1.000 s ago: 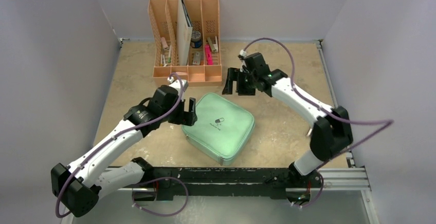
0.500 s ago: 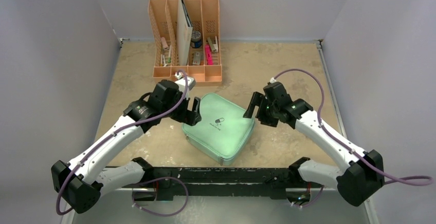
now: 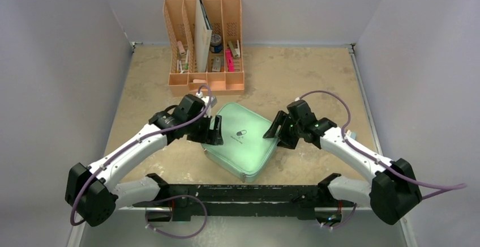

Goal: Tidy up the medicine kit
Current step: Adjust the medicine box at the center of the board.

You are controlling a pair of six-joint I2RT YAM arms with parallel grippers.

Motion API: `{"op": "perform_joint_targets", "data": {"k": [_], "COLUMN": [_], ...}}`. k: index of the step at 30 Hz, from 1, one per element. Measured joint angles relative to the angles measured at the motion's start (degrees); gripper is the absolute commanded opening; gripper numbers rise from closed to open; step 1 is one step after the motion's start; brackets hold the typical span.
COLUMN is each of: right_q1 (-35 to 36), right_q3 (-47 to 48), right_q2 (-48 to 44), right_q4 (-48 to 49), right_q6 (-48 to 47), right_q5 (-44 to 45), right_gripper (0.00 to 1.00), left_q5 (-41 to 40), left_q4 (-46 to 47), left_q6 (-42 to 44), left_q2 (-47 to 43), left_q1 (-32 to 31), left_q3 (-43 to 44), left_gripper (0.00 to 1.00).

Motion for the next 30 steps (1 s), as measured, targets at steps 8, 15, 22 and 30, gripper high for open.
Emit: {"op": "perform_joint_targets", "data": {"k": [8, 15, 22, 30], "right_q1": [0.0, 0.0, -0.02, 0.61], "right_q3": [2.82, 12.83, 23.45, 23.98], "right_q2": [6.34, 16.65, 25.05, 18.4], "right_q4": [5.51, 6.75, 5.27, -0.57], "right_q6": [-1.46, -7.91, -15.8, -21.09], "right_q5": [-1.75, -2.56, -4.26, -1.31], "right_gripper": [0.72, 0.73, 0.8, 0.75], "left_q5": [-0.28, -5.11, -5.99, -4.9], "left_q4": [1.73, 1.53, 1.55, 0.7], "left_q6": [-5.05, -3.48, -2.71, -1.66], "left_q2": [0.59, 4.61, 7.32, 6.93], "left_q1": [0.02, 0.24, 1.92, 2.12], "left_q3": [-0.98, 2.03, 4.0, 6.82], "left_gripper": [0.73, 0.74, 0.72, 0.72]}}
